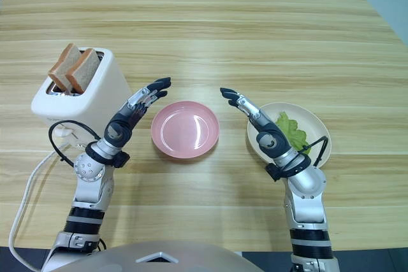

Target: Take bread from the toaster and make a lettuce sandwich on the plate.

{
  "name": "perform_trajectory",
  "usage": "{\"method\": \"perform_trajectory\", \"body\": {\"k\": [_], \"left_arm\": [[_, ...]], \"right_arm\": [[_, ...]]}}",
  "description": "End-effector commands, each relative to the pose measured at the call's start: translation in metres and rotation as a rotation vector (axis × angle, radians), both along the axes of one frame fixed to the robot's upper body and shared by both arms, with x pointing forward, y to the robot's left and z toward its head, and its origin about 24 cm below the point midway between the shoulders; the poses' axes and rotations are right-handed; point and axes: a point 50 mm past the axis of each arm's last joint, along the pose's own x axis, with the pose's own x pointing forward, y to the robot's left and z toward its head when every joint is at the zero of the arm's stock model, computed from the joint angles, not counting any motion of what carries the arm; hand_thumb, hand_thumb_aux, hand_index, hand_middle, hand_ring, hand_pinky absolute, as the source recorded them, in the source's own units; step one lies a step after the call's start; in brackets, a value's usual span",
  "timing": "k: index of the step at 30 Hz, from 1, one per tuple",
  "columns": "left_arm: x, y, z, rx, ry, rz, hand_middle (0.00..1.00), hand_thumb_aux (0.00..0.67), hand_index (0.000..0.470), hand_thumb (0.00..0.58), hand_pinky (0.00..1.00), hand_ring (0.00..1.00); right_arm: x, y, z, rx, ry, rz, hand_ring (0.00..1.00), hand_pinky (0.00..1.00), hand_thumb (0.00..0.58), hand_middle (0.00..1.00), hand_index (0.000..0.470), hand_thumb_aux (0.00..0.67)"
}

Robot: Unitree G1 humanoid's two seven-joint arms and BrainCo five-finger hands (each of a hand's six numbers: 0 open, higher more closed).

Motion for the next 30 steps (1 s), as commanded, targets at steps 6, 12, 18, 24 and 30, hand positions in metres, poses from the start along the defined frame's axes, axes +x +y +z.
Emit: {"method": "perform_trajectory", "body": {"k": [6, 12, 18, 24, 30], "left_arm": [[-0.002, -0.004, 0.001, -0.054, 0.047, -0.053, 0.0, 0.0, 0.0, 0.0, 0.0, 0.0], [-0.027, 0.027, 0.066, -0.423, -0.019, -0.228, 0.0, 0.0, 0.0, 0.0, 0.0, 0.0], [-0.032, 0.097, 0.126, -0.094, -0.405, 0.379, 0.0, 0.0, 0.0, 0.0, 0.0, 0.0], [0.001, 0.152, 0.112, 0.46, -0.372, 0.904, 0.0, 0.0, 0.0, 0.0, 0.0, 0.0], [0.037, 0.191, 0.052, 0.724, -0.083, 1.096, 0.0, 0.0, 0.0, 0.0, 0.0, 0.0]], "right_arm": [[-0.002, 0.001, 0.003, 0.014, 0.002, 0.004, 0.0, 0.0, 0.0, 0.0, 0.0, 0.0], [-0.006, -0.002, 0.005, 0.021, -0.002, -0.011, 0.0, 0.0, 0.0, 0.0, 0.0, 0.0], [-0.011, -0.005, 0.003, 0.019, 0.001, -0.034, 0.0, 0.0, 0.0, 0.0, 0.0, 0.0], [-0.011, -0.008, 0.001, 0.015, 0.008, -0.047, 0.0, 0.0, 0.0, 0.0, 0.0, 0.0], [-0.012, -0.01, -0.001, 0.013, 0.011, -0.056, 0.0, 0.0, 0.0, 0.0, 0.0, 0.0]]}}
